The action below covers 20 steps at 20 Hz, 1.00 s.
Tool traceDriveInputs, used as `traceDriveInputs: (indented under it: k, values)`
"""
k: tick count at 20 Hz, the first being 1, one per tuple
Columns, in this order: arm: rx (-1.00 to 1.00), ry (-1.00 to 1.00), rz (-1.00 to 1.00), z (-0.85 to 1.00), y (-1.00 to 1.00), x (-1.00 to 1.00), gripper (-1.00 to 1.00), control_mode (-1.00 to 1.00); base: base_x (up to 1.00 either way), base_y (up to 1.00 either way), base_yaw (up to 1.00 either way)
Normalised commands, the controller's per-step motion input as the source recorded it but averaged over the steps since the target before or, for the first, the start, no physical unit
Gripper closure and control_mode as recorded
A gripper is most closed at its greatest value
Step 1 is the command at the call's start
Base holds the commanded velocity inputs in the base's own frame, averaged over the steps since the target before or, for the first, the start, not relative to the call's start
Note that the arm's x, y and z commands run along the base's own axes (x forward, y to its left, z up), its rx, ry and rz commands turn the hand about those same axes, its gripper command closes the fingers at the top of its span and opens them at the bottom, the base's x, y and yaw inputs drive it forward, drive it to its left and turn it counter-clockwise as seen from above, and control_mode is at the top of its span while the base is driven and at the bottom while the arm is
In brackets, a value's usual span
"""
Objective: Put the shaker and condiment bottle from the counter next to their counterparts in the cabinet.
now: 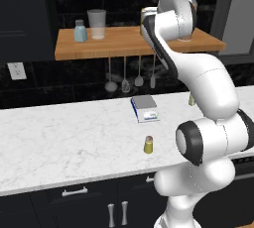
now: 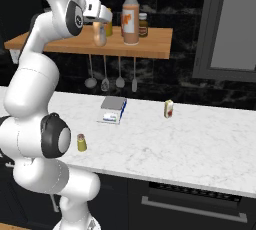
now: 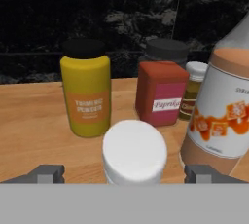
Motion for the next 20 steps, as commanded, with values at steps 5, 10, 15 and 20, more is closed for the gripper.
traceDriveInputs:
  k: [5, 10, 15, 20]
  values:
    - [0.0, 0.0, 0.0, 0.0, 0.0, -0.02, -1.0, -1.0, 0.0, 0.0, 0.0]
    - [0.0, 0.0, 0.0, -0.02, 0.0, -0.15, -1.0, -1.0, 0.0, 0.0, 0.0]
    - [0.0, 0.0, 0.0, -0.04, 0.0, -0.34, -1.0, -1.0, 0.0, 0.0, 0.0]
    - [0.0, 0.0, 0.0, -0.19, 0.07, -0.93, -1.0, -1.0, 0.0, 0.0, 0.0]
